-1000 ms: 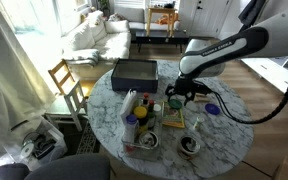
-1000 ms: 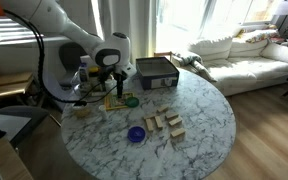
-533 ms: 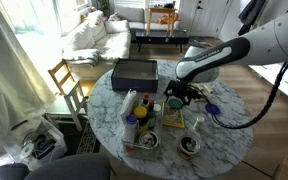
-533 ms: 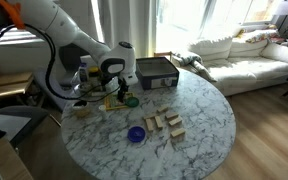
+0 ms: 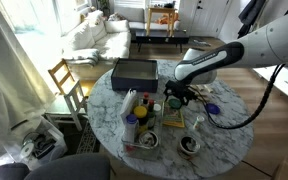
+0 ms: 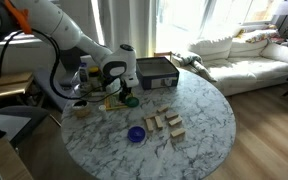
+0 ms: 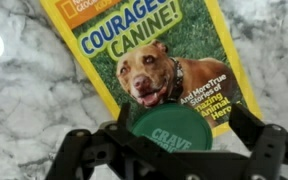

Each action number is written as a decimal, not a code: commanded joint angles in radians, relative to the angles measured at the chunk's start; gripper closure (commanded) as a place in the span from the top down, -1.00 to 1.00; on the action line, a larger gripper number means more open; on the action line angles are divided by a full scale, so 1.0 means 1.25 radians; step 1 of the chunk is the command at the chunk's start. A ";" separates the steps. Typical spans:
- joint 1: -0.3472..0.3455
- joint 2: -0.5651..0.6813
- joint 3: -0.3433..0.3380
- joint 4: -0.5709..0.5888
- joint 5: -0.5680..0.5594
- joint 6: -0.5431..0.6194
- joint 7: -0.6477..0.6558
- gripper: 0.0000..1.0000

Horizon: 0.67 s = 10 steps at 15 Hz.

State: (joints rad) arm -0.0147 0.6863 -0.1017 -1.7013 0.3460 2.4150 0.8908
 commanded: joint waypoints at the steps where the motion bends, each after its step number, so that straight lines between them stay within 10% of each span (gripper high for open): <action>1: 0.006 0.026 -0.008 0.023 -0.019 0.005 0.020 1.00; 10: 0.010 0.055 -0.018 0.051 -0.036 0.005 0.025 1.00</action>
State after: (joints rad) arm -0.0122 0.7262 -0.1073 -1.6676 0.3269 2.4150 0.8912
